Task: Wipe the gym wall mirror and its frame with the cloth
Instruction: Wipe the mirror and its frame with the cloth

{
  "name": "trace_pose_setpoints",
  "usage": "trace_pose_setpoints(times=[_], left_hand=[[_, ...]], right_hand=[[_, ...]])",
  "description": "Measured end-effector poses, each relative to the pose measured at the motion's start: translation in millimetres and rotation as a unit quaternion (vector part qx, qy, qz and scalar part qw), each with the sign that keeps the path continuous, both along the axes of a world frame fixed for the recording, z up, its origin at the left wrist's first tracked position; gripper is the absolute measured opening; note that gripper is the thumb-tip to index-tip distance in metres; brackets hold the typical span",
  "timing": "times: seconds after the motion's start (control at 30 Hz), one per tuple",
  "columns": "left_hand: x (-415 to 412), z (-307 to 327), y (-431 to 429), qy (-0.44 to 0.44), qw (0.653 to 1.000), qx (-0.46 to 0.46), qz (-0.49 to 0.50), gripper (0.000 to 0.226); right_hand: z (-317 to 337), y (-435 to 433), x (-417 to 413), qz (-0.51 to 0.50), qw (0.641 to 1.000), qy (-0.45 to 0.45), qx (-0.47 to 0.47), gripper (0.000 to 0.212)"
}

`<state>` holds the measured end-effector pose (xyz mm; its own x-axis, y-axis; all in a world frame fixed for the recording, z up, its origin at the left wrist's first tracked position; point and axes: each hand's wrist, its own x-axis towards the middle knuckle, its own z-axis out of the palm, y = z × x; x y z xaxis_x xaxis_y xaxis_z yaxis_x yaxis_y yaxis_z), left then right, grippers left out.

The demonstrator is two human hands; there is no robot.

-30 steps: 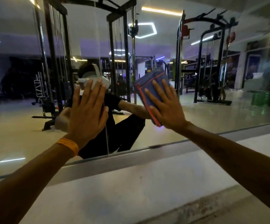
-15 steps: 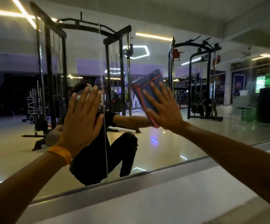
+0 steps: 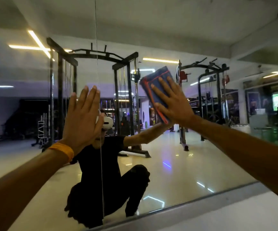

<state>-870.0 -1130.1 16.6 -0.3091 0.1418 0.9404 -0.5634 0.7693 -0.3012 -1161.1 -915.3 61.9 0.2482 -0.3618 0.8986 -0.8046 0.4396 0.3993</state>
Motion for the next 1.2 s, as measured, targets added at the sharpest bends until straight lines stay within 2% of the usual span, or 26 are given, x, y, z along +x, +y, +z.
trace_pose_setpoints(times=[0.03,0.1,0.13,0.17,0.2,0.27,0.33,0.4,0.43,0.5,0.57,0.63,0.7,0.77,0.87,0.9,0.97,1.03,1.1,1.17,1.2], left_hand=[[1.1,-1.2,1.1,0.002,1.0,-0.012,-0.003,0.072],[-0.1,-1.0,2.1,0.004,1.0,-0.022,-0.004,0.071],[-2.0,1.9,2.6,0.001,1.0,-0.02,-0.004,0.072],[-4.2,6.9,3.5,-0.003,1.0,-0.014,-0.002,0.072],[-7.6,12.7,4.9,-0.006,1.0,-0.006,-0.002,0.072],[-15.1,25.7,12.8,-0.01,1.0,0.011,0.001,0.072],[-22.2,38.4,23.9,0.004,1.0,0.027,-0.005,0.07],[-32.0,43.0,32.1,0.017,0.999,0.034,-0.021,0.071],[-36.6,43.2,34.5,0.019,0.999,0.037,-0.024,0.072],[-44.1,42.0,37.3,0.022,0.998,0.044,-0.028,0.072],[-49.0,39.0,40.6,0.029,0.997,0.051,-0.04,0.073],[-54.4,35.6,44.8,0.027,0.997,0.049,-0.046,0.075],[-62.6,30.0,50.1,0.025,0.997,0.053,-0.047,0.076],[-71.6,19.5,58.4,0.023,0.997,0.057,-0.051,0.074],[-81.5,-5.2,66.0,0.019,0.997,0.053,-0.054,0.069],[-83.7,-14.4,67.5,0.018,0.996,0.057,-0.062,0.07],[-85.6,-28.7,69.7,0.021,0.995,0.064,-0.075,0.071],[-85.0,-37.7,68.1,0.02,0.996,0.06,-0.07,0.072],[-85.6,-42.8,67.5,0.023,0.996,0.052,-0.062,0.072],[-88.4,-48.7,68.9,0.03,0.996,0.055,-0.057,0.072],[-88.7,-53.9,69.7,0.033,0.996,0.06,-0.058,0.071]], right_hand=[[15.5,4.1,-10.2,0.004,0.996,-0.069,-0.06,0.068],[35.6,-4.5,-14.3,0.003,0.959,-0.193,-0.209,0.063],[39.6,-13.1,-5.2,-0.009,0.944,-0.219,-0.247,0.064],[38.7,-23.1,8.6,-0.019,0.944,-0.218,-0.247,0.067],[32.1,-31.2,26.7,-0.021,0.959,-0.192,-0.207,0.07],[9.0,-41.5,49.5,0.008,0.994,-0.072,-0.082,0.071],[-0.6,-36.0,36.5,0.01,0.998,0.051,0.028,0.07],[19.7,-11.3,2.0,-0.009,0.993,0.095,0.064,0.072],[35.7,3.3,-17.1,-0.018,0.996,0.076,0.052,0.072],[64.6,34.4,-50.4,-0.024,0.998,-0.035,-0.036,0.075],[74.9,49.6,-69.3,-0.02,0.971,-0.184,-0.153,0.075],[64.0,39.0,-62.9,-0.017,0.944,-0.251,-0.214,0.072],[28.4,22.7,-40.0,0.002,0.963,-0.195,-0.185,0.069],[-27.9,8.9,-21.8,0.047,0.991,-0.088,-0.085,0.065],[-105.0,12.9,-23.7,0.045,0.993,0.082,0.065,0.063],[-110.6,22.5,-36.1,0.039,0.987,0.117,0.1,0.063],[-86.1,45.3,-70.9,0.028,0.982,0.147,0.111,0.064],[-44.5,64.0,-99.5,0.005,0.994,0.099,0.048,0.067],[-15.4,73.4,-113.8,-0.012,0.999,-0.019,-0.036,0.07],[-20.3,61.5,-102.9,-0.004,0.99,-0.089,-0.105,0.07],[-35.8,51.1,-90.7,0.009,0.989,-0.095,-0.115,0.068]])
